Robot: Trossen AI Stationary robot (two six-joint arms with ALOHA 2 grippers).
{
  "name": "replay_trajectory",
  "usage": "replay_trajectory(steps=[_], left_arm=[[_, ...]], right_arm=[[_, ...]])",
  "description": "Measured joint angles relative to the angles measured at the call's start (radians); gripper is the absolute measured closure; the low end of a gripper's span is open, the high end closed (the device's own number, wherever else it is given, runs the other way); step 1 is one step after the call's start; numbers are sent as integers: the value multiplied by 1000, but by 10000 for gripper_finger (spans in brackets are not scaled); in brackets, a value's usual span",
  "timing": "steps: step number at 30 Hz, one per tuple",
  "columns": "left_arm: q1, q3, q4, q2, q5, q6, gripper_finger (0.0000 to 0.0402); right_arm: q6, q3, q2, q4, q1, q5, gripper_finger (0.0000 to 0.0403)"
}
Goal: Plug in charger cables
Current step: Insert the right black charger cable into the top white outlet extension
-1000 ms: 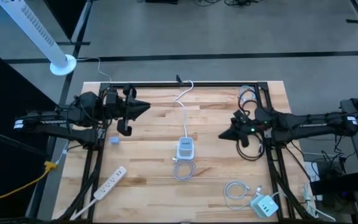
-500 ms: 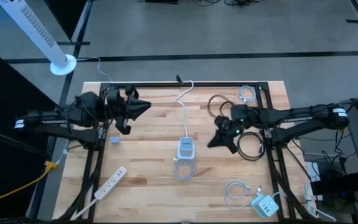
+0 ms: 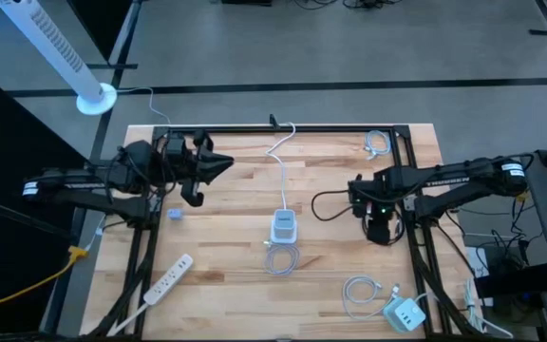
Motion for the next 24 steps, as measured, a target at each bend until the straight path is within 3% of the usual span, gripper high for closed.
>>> replay_trajectory(steps=[5, 10, 19, 24], left_arm=[[0, 0, 0, 22, 0, -5, 377], [0, 0, 0, 35, 1, -11, 377], [0, 0, -32, 35, 4, -35, 377], [0, 0, -35, 35, 3, -33, 377]], right_arm=[[-14, -5, 16, 2, 0, 132, 252], [-34, -41, 18, 12, 17, 103, 207], [55, -187, 19, 149, 126, 78, 198], [217, -245, 19, 201, 171, 78, 212]])
